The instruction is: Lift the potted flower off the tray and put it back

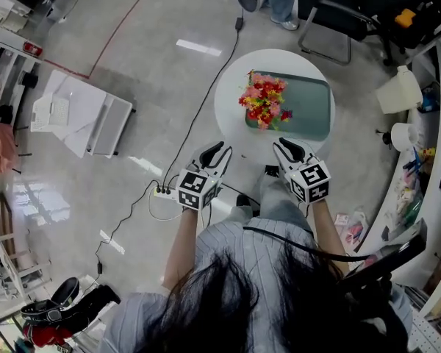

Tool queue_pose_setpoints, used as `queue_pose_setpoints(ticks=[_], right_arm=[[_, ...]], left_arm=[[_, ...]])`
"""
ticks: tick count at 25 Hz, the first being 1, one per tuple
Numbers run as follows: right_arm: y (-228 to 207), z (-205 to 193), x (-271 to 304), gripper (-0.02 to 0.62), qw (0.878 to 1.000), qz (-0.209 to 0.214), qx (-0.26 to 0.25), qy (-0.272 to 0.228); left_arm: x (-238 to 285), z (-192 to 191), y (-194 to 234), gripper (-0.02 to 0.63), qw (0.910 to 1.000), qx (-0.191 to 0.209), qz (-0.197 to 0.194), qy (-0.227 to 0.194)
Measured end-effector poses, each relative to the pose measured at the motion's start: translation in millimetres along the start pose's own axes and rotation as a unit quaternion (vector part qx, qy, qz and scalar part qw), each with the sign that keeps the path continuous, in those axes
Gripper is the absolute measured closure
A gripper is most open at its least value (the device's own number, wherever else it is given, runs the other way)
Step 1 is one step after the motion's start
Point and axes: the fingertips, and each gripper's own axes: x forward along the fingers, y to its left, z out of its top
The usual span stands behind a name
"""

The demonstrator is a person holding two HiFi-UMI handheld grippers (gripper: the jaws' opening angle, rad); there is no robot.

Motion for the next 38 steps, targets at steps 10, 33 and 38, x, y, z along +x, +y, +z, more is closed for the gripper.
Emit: queue_pose_setpoints(ticks=[10,33,38], right_arm=[[82,-3,-15,0.514,1.000,0.012,-0.007,-0.015],[153,-26,-73,0.517,0.998,0.034,-0.049,0.003],[156,-29,-85,0.517,0.997,0.059,-0.057,0.002]], left_arm=[[-71,-10,-34,0.515,0.9996,0.007,-0.001,-0.027],[-96,-39,-100,0.515,0.9988,-0.005,-0.032,-0.038],[-97,-40,-111,0.515,0.9991,-0.017,-0.015,-0.035]])
